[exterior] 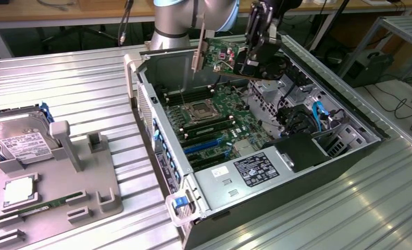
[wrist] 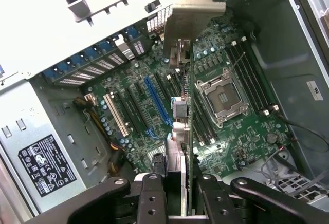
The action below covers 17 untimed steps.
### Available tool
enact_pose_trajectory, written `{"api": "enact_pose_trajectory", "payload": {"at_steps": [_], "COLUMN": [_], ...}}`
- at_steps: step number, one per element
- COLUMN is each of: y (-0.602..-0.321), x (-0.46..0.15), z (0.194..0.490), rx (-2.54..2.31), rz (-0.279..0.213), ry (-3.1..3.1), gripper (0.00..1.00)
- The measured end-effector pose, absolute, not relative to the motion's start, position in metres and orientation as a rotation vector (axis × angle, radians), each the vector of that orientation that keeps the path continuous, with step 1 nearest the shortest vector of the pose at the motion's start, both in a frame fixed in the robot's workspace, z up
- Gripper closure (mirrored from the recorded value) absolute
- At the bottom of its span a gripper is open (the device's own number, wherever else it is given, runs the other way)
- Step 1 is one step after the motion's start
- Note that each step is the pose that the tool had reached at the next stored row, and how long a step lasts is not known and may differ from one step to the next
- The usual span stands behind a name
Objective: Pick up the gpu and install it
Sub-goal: 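Insert the gpu into the slot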
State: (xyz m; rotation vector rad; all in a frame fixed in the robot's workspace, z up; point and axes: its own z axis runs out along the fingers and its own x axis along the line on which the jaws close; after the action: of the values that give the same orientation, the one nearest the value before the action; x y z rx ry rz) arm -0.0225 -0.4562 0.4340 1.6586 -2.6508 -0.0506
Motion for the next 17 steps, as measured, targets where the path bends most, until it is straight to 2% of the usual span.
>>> {"api": "enact_pose_trajectory", "payload": {"at_steps": [17], "y": [-0.4562], "x": [-0.0225], "z": [0.4340], "rx": [1.823], "rz": [-0.049], "ry": [-2.538], "gripper": [0.72]}}
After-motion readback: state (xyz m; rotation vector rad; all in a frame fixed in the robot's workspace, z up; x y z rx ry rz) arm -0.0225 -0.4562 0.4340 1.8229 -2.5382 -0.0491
